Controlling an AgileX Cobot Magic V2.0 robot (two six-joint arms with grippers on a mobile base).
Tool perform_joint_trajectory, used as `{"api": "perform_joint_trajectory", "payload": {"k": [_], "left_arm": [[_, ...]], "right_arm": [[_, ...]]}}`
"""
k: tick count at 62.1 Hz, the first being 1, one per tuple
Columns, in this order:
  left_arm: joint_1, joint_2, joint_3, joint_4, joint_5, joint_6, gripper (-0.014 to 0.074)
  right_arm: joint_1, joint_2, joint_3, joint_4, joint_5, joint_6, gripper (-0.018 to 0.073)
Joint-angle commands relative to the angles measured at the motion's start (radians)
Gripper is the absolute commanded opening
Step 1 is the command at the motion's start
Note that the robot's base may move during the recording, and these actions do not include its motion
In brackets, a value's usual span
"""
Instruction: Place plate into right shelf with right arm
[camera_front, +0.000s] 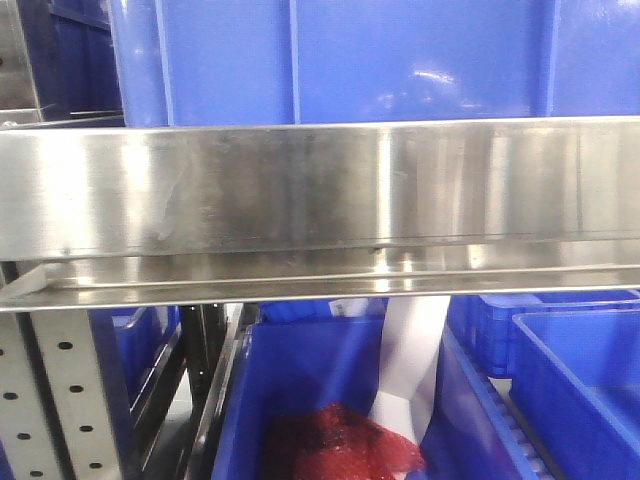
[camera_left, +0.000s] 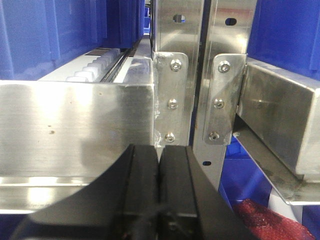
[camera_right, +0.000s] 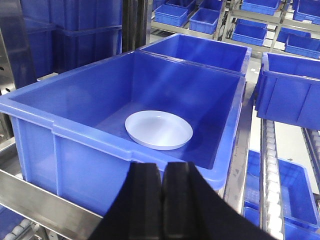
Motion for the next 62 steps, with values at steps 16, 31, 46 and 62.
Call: {"api": "perform_joint_trajectory", "payload": {"k": [16, 31, 46, 62], "left_arm": [[0.001, -0.006, 0.010, -0.006, -0.086, -0.003, -0.0047], [0.001, -0.006, 0.010, -0.006, -0.086, -0.003, -0.0047], [0.001, -0.006, 0.010, -0.006, -0.086, -0.003, -0.0047], [0.001, -0.006, 0.010, -0.006, -0.086, -0.003, -0.0047]], "right_arm": [[-0.009, 0.009, -0.025, -0.004, -0.079, 0.002, 0.0057], [-0.081, -0.035, 0.079, -0.062, -0.298, 0.005, 0.0057], [-0.230, -0.229, 0.457, -0.064, -0.683, 0.042, 0.0057], [-0.234, -0.473, 0.889, -0.070, -0.916, 0.042, 0.0057]]}}
